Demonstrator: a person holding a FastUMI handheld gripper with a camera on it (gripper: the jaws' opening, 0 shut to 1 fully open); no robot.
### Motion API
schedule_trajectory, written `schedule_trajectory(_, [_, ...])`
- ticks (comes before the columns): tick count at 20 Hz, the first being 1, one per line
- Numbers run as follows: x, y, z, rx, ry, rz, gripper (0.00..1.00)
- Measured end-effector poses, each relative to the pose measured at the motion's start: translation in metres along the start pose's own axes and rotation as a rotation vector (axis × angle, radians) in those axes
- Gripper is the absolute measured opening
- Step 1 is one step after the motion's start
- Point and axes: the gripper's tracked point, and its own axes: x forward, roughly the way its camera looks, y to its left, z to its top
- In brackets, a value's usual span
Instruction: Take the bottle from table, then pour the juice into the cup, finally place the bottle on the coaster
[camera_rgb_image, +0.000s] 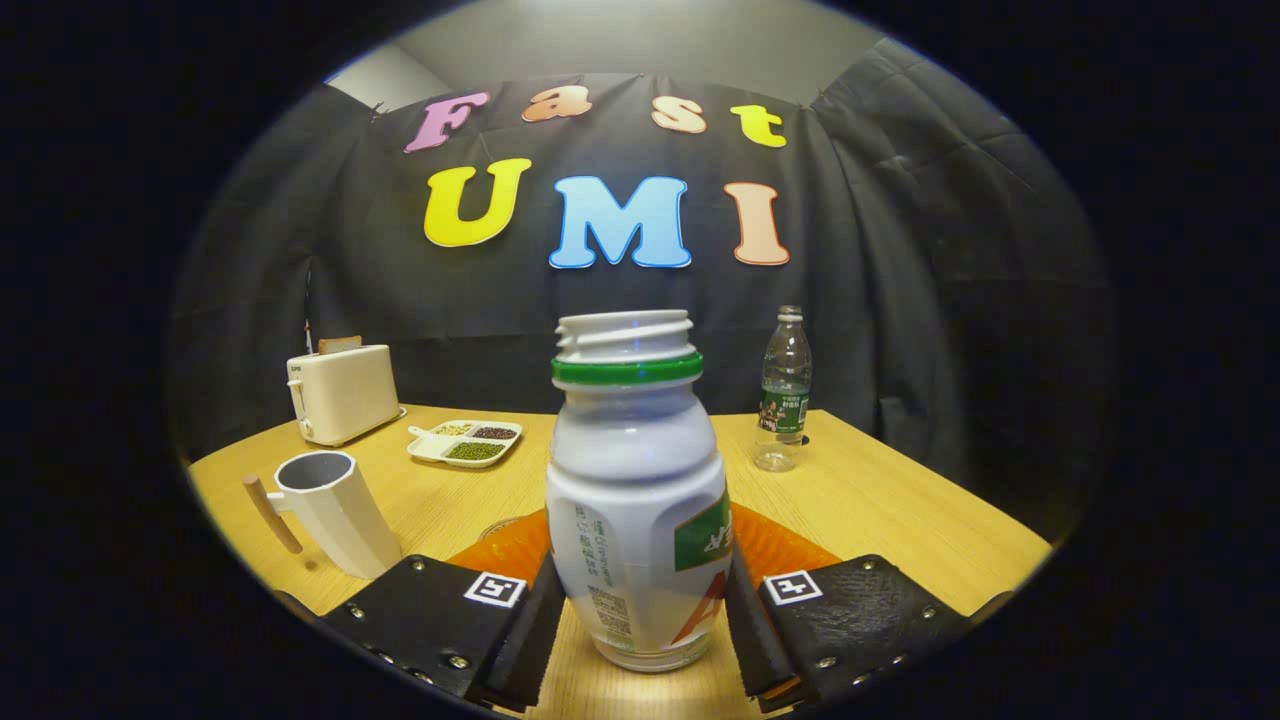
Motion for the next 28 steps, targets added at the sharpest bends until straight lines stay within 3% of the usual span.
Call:
schedule_trajectory(7, [0.001,0.014,0.022,-0.254,-0.002,0.037,0.72])
schedule_trajectory(20, [0.012,0.05,0.028,-0.599,-0.013,0.094,0.72])
schedule_trajectory(28, [0.02,0.062,0.021,-0.706,0.003,0.104,0.72])
